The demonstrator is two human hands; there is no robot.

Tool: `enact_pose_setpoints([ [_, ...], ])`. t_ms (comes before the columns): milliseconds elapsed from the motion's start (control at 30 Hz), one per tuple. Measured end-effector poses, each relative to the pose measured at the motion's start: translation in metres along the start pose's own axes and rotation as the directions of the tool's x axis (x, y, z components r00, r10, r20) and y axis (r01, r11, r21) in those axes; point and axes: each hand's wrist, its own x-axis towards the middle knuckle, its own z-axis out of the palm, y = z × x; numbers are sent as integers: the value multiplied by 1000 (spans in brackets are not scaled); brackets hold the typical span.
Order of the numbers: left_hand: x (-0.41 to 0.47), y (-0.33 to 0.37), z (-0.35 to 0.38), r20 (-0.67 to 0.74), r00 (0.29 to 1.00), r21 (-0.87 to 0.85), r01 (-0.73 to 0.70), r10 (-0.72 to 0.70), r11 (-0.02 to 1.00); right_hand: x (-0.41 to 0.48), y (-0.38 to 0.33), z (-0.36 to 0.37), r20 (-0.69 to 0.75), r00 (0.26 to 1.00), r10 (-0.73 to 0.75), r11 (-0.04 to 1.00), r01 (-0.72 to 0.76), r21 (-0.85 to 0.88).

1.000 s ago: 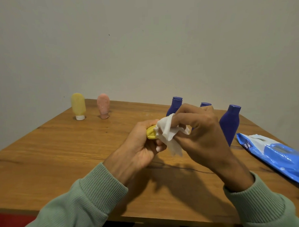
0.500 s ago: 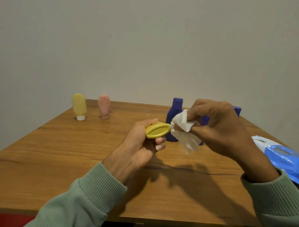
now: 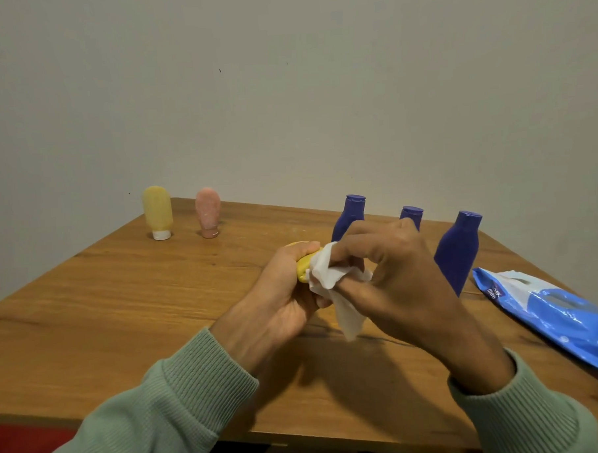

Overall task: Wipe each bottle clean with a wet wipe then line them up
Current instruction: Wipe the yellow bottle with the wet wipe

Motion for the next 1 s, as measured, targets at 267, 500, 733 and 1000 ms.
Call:
enact_pose_setpoints([
  [267, 3, 2, 0, -14, 999, 35, -37, 37, 999, 4, 9, -14, -69, 997, 33, 999, -35, -32],
  [500, 8, -4, -5, -7, 1000, 44, 6, -6, 999, -2, -8, 9, -58, 998, -5, 1000, 4, -18],
  [733, 3, 1, 0, -16, 999, 56, -40, 41, 998, 2, 7, -10, -57, 998, 34, 999, -35, -22],
  [1000, 5, 7, -5, -38, 998, 10, -48, 48, 999, 3, 15, -29, -26, 990, 140, 989, -141, -34],
])
